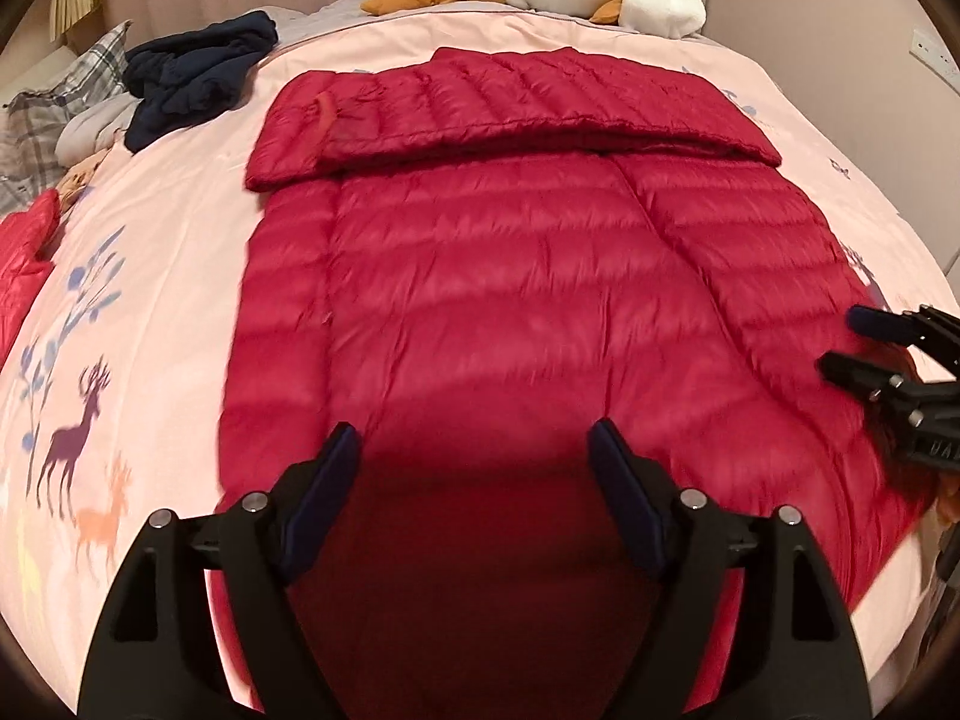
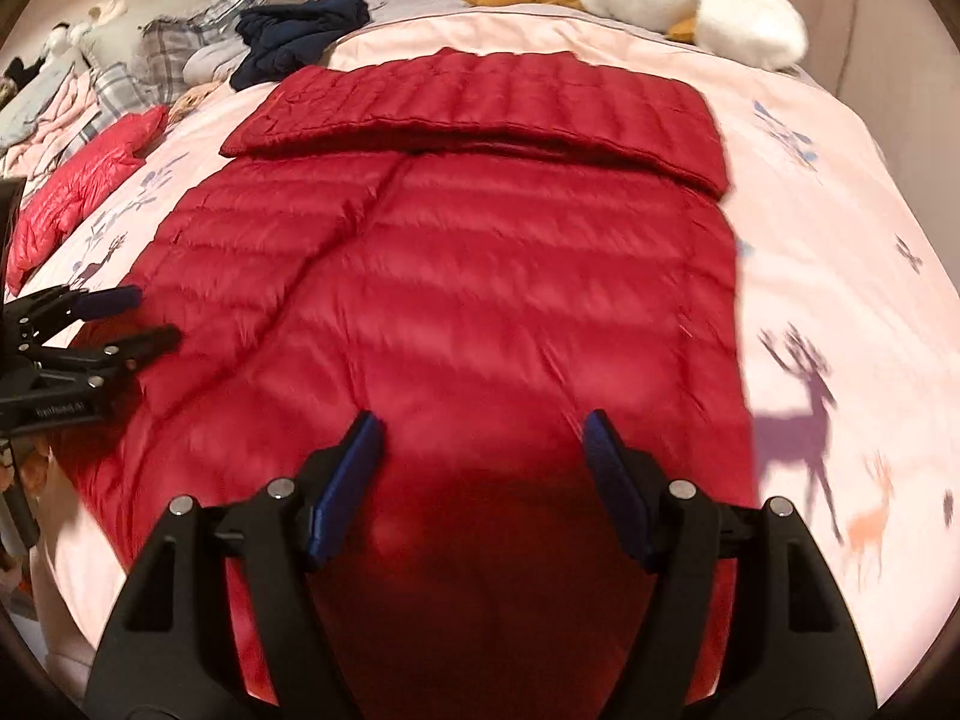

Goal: Fold large clothes
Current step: 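Grasp the jacket hem with the right tool and lift it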

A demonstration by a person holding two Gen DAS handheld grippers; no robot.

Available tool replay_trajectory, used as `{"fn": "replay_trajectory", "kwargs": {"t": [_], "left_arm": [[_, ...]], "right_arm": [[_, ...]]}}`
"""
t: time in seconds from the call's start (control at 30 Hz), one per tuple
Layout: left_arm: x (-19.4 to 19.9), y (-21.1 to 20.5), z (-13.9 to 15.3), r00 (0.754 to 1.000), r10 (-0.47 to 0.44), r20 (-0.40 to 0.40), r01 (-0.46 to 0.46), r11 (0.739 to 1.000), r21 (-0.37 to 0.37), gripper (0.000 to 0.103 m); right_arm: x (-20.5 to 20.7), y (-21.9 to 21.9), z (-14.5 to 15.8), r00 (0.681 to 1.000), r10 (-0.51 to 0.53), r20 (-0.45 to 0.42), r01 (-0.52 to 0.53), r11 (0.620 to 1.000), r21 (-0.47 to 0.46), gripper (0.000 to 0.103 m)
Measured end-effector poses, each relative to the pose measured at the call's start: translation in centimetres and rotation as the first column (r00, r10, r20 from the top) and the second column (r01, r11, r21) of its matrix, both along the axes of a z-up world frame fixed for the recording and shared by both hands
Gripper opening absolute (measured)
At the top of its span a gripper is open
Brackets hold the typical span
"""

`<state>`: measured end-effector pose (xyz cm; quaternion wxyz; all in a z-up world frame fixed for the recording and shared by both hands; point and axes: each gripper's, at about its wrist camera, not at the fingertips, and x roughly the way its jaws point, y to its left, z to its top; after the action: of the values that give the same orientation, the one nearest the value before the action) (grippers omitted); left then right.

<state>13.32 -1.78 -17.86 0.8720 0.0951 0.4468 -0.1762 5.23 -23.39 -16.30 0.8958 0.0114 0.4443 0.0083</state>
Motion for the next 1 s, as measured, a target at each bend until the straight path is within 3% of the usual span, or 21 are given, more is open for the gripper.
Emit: {"fn": "replay_trajectory", "kwargs": {"t": [0.17,0.3,0.43,0.63,0.83,1.0], "left_arm": [[-1.9,2.0,0.9,1.0,0.011,0.024,-0.011,1.0,0.009,0.08],[-3.1,3.3,1.3,0.998,0.035,0.047,-0.037,0.999,0.036,0.08],[-4.3,4.6,2.1,0.996,0.06,0.067,-0.062,0.998,0.025,0.08],[-6.3,3.4,3.0,0.994,0.034,0.106,-0.033,0.999,-0.008,0.08],[-6.8,2.6,0.4,0.998,0.034,0.049,-0.034,0.999,0.009,0.08],[-8.3,3.8,0.4,0.998,0.032,0.045,-0.031,0.999,-0.013,0.08]], "right_arm": [[-3.1,-1.9,0.5,0.999,-0.041,0.021,0.04,0.998,0.049,0.072],[-4.9,-2.3,0.8,0.997,-0.07,0.025,0.071,0.997,-0.006,0.072],[-6.1,-2.6,1.8,0.993,-0.097,0.062,0.097,0.995,0.01,0.072],[-6.7,0.8,3.0,0.992,-0.005,0.122,-0.002,0.998,0.056,0.072],[-6.7,2.7,0.0,0.998,0.018,0.056,-0.019,1.0,0.019,0.072],[-8.9,1.4,0.5,0.998,0.018,0.058,-0.022,0.998,0.063,0.072]]}}
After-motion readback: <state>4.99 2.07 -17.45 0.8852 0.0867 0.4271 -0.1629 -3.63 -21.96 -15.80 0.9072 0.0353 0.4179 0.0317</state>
